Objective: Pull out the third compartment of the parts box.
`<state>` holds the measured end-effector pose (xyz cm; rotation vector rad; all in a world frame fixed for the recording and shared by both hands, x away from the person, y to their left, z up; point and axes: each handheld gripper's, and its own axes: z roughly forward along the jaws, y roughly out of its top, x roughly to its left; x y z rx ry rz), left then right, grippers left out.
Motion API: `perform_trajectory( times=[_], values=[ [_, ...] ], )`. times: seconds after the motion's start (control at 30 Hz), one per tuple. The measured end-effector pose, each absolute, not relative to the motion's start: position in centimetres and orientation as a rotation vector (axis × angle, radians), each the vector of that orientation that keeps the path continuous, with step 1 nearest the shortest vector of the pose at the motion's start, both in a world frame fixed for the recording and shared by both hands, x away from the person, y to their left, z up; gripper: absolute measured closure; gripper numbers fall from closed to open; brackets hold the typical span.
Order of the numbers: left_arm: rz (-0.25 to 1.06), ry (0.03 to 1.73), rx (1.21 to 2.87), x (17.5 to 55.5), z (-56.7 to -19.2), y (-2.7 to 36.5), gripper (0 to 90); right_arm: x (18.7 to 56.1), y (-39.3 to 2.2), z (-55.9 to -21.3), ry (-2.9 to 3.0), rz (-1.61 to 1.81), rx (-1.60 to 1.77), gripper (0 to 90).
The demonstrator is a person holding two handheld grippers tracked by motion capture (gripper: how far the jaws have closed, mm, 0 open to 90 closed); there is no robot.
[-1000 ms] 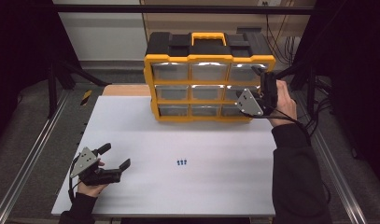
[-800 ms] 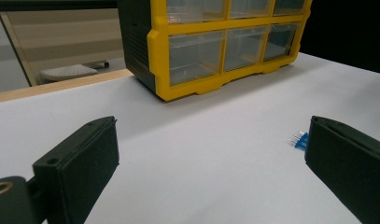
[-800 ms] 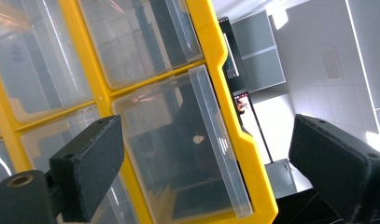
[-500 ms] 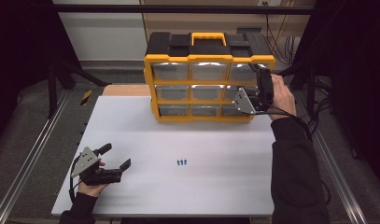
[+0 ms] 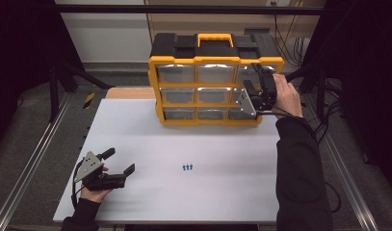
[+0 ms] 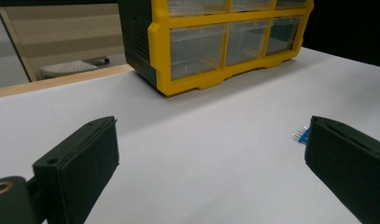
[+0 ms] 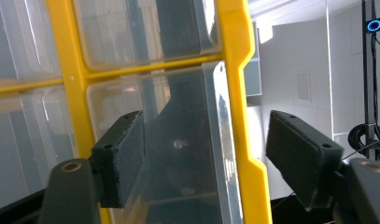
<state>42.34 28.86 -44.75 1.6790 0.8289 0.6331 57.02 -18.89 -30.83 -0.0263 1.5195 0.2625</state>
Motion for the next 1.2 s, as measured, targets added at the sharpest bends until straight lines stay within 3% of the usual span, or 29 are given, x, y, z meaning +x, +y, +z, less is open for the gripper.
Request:
perform_trajectory(
  times=[1.07,1.2],
  values=[
    [0.632,0.828,1.688,42.37,-44.86,28.72,3.1,57.47,-19.76,-31.23,1.42,0.19,-0.062,75.3],
    [0.632,0.828,1.688,42.37,-44.86,28.73,3.1,57.53,-19.83,-31.3,1.411,0.18,-0.075,77.7]
  ],
)
